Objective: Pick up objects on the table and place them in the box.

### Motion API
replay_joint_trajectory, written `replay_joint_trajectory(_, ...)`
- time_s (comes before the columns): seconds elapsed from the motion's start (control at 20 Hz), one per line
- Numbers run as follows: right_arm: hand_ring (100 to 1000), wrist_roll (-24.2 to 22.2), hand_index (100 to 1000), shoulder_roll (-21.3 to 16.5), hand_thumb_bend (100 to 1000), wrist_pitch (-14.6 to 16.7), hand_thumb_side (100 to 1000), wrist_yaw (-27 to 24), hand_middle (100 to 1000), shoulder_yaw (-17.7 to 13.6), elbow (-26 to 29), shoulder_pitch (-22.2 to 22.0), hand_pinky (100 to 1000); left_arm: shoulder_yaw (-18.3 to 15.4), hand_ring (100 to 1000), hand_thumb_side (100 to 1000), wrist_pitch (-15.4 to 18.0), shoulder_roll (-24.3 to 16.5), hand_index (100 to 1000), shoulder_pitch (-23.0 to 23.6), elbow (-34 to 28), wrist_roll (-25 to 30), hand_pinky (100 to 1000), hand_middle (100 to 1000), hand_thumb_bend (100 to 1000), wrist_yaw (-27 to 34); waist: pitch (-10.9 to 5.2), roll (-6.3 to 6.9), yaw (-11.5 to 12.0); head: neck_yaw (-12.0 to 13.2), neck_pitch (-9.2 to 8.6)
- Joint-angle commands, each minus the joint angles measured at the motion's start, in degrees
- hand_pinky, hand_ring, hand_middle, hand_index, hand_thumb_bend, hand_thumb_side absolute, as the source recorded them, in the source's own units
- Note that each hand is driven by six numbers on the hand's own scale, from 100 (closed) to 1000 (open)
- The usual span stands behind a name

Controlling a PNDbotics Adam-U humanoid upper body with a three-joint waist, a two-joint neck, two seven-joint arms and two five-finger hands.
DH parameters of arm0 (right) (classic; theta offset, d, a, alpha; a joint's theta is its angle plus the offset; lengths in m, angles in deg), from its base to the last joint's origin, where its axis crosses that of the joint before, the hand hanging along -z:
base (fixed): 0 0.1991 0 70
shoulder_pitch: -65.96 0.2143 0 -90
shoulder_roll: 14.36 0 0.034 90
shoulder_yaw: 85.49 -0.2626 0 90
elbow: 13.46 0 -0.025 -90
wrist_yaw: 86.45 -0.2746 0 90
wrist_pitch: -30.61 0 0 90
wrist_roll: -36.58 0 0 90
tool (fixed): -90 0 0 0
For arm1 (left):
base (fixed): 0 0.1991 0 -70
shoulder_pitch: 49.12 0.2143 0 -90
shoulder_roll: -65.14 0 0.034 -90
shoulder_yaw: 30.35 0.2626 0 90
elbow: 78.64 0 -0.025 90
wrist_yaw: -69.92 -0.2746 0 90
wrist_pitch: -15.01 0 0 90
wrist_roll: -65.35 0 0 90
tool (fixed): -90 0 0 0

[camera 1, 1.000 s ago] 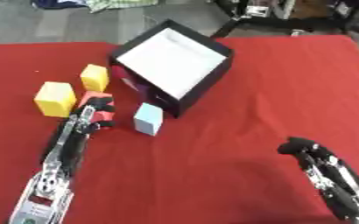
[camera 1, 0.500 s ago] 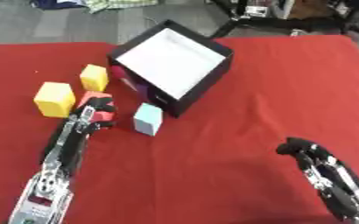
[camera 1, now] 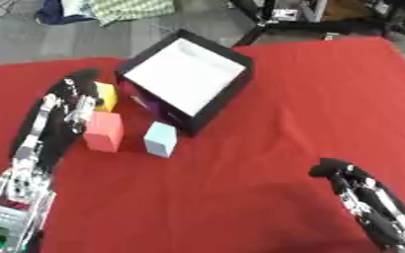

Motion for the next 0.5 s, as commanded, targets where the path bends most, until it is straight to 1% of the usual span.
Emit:
replay_joint_trajectory(0.05, 806, 0.37, 837, -1.14, 100, 0.16, 529, 0.42, 723, -0.44, 0.61, -0.09, 1000, 3.28, 1000, 494, -2.49, -6.00, 914, -4.23, 3.62, 3.05, 793, 818, 100, -3.12, -1.69, 0.76, 0.20, -0.62, -0.09)
replay_joint_trajectory(0.1, 806, 0.43, 836, -1.10, 100, 0.17, 530, 0.45, 723, -0.50, 0.60, -0.13, 1000, 4.73, 1000, 497, -3.46, -7.57, 930, -5.80, 5.18, 4.01, 794, 807, 117, -4.08, -1.74, 0.76, 0.25, -0.68, -0.09)
replay_joint_trajectory(0.15, 806, 0.48, 836, -1.04, 100, 0.18, 531, 0.48, 723, -0.55, 0.58, -0.18, 1000, 6.27, 1000, 489, -4.43, -9.17, 939, -7.40, 6.77, 5.00, 794, 792, 179, -5.07, -1.78, 0.73, 0.27, -0.72, -0.09)
replay_joint_trajectory(0.2, 806, 0.53, 837, -0.97, 100, 0.17, 532, 0.52, 723, -0.58, 0.55, -0.24, 1000, 7.77, 991, 479, -5.38, -10.71, 943, -8.93, 8.31, 5.94, 794, 784, 218, -6.01, -1.80, 0.68, 0.27, -0.72, -0.09)
replay_joint_trajectory(0.25, 806, 0.56, 837, -0.88, 100, 0.16, 532, 0.54, 723, -0.57, 0.52, -0.26, 1000, 9.15, 982, 477, -6.31, -12.22, 944, -10.44, 9.82, 6.87, 794, 783, 224, -6.94, -1.81, 0.60, 0.22, -0.67, -0.09)
replay_joint_trajectory(0.3, 806, 0.54, 837, -0.80, 100, 0.16, 531, 0.53, 723, -0.51, 0.51, -0.23, 1000, 10.32, 922, 459, -7.29, -13.81, 946, -12.04, 11.41, 7.85, 792, 775, 259, -7.92, -1.79, 0.49, 0.11, -0.57, -0.09)
replay_joint_trajectory(0.35, 806, 0.50, 836, -0.73, 100, 0.17, 531, 0.48, 723, -0.44, 0.51, -0.17, 1000, 11.28, 900, 448, -8.29, -15.43, 947, -13.66, 13.04, 8.85, 792, 774, 274, -8.92, -1.77, 0.37, -0.04, -0.46, -0.09)
replay_joint_trajectory(0.4, 806, 0.42, 836, -0.67, 100, 0.19, 530, 0.41, 723, -0.35, 0.51, -0.10, 1000, 12.14, 854, 426, -9.26, -17.08, 949, -15.30, 14.68, 9.86, 789, 772, 308, -9.93, -1.72, 0.23, -0.22, -0.32, -0.09)
replay_joint_trajectory(0.5, 806, 0.25, 836, -0.55, 100, 0.21, 531, 0.24, 723, -0.19, 0.50, 0.01, 1000, 13.04, 817, 412, -9.58, -20.14, 951, -17.72, 17.74, 11.74, 787, 777, 334, -11.81, -1.63, 0.00, -0.62, -0.03, -0.09)
